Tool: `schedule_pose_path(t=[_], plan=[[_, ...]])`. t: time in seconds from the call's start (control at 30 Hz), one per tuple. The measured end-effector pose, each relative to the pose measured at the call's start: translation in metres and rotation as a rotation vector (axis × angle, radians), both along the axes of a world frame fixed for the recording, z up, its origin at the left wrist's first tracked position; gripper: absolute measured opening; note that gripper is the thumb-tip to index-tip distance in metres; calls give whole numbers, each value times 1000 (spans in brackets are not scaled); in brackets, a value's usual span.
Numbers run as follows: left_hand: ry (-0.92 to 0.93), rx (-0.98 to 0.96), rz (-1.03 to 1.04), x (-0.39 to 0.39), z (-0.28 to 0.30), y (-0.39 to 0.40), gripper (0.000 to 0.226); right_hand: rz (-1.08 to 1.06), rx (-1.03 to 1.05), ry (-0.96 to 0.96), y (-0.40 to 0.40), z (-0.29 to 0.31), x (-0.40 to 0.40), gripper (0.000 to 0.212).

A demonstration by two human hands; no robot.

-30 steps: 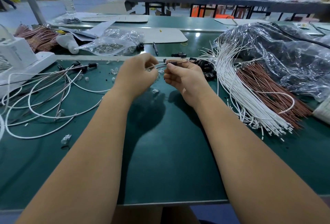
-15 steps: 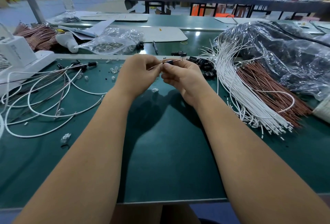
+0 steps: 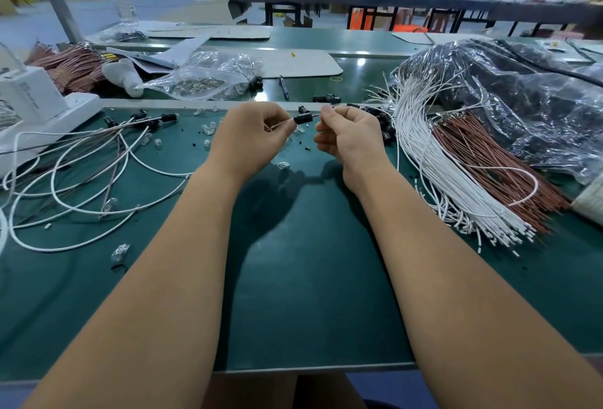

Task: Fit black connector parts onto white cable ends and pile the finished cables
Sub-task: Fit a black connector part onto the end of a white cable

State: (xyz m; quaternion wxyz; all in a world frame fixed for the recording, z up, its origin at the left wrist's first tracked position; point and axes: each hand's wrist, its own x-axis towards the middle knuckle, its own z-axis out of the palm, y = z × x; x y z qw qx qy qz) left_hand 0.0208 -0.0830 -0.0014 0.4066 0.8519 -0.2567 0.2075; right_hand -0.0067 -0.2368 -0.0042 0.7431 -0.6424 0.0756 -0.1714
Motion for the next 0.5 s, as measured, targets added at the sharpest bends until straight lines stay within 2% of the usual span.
schedule_pose_path(t=[0.27, 0.5], plan=[[-52, 122, 23, -4, 0, -5, 14, 21, -6, -20, 1, 0, -1, 15], [91, -65, -10, -1, -3, -6, 18, 71, 38, -61, 4, 3, -6, 12]])
